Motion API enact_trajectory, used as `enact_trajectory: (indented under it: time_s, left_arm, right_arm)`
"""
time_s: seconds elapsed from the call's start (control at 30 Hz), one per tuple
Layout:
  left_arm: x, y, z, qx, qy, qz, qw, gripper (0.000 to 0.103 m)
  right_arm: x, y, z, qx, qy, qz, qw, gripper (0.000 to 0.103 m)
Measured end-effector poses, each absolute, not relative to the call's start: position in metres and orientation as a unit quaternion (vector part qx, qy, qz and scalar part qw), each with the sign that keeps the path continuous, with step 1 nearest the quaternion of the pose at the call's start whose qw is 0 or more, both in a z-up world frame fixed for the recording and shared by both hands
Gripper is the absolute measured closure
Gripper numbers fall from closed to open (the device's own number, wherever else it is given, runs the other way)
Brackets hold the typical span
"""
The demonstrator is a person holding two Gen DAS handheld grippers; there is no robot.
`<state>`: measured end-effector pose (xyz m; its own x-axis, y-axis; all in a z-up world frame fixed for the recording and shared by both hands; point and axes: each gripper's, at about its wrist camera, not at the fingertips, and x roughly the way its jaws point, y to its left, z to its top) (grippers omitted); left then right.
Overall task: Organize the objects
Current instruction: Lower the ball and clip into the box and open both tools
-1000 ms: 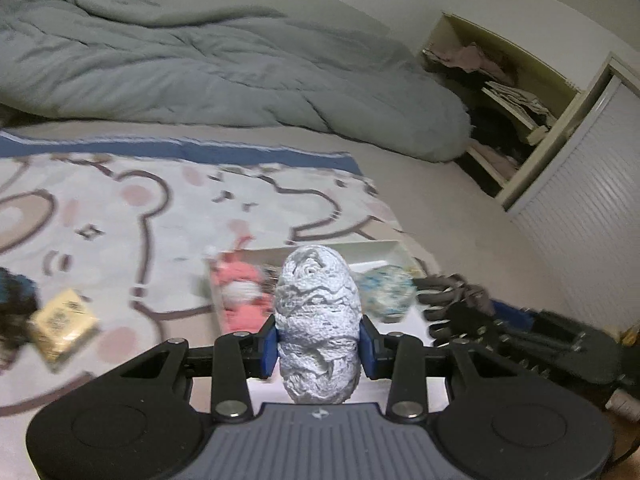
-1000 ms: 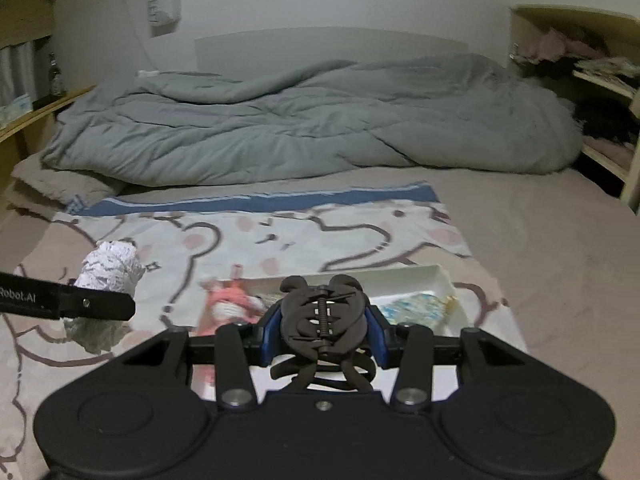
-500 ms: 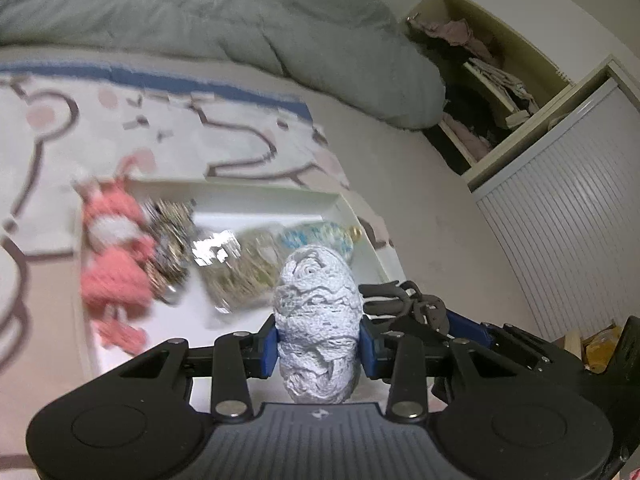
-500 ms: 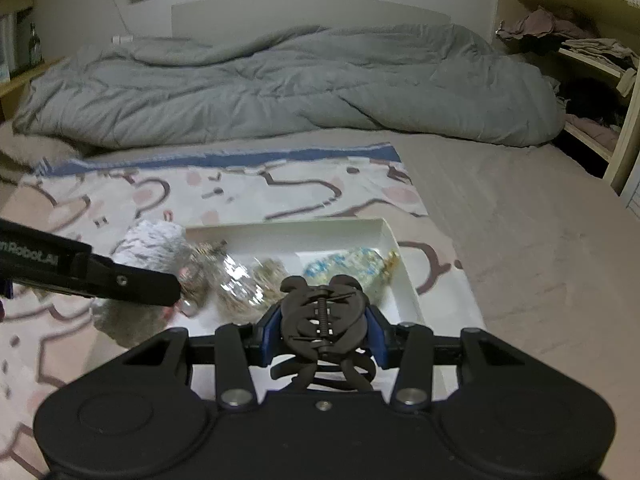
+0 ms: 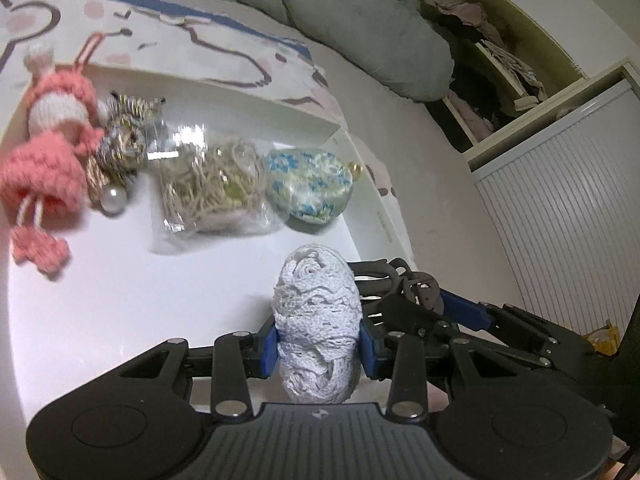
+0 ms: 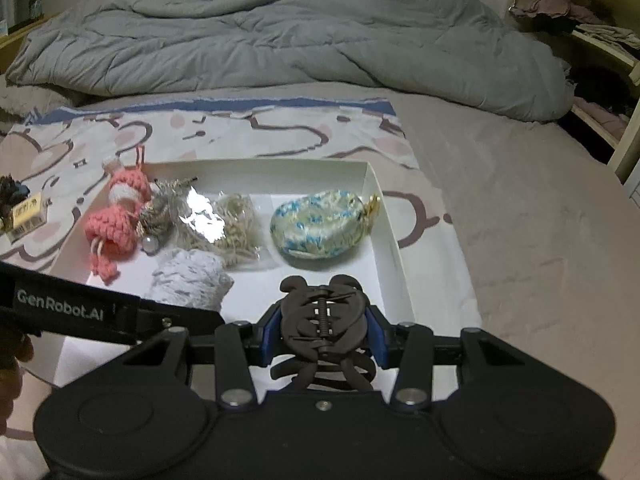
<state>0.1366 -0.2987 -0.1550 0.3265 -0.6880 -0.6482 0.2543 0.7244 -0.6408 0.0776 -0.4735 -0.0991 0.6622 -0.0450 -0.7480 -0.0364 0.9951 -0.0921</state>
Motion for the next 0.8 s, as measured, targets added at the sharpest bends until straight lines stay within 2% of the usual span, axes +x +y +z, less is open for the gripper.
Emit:
enact_trajectory:
  time_s: [0.13, 0.23, 0.3, 0.8]
  left_arm:
    - [0.137, -0.303, -0.166, -0.229, 0.505, -0.299, 0.777, 0.062]
    - [0.138, -0.307, -0.172, -0.228, 0.517, -0.297, 0.770, 0.051]
    - [0.139, -0.307, -0.174, -0.229, 0.521, -0.293, 0.768, 0.050]
    - [0.135, -0.298, -0.140, -0.169, 0.502, -0.288, 0.798, 0.051]
  right_arm:
    - [0.076, -0.477, -0.108, -0.068, 0.418, -0.002, 0.906, 0.058]
    - [0.076, -0.482, -0.113, -0.065, 0.426, -0.012, 0.902, 0.056]
    - [0.076, -0.488, -0.111, -0.052, 0.426, -0.018, 0.903, 0.049]
    - [0.068, -0.494, -0.091, 0.011, 0.414, -0.020, 0.910, 0.049]
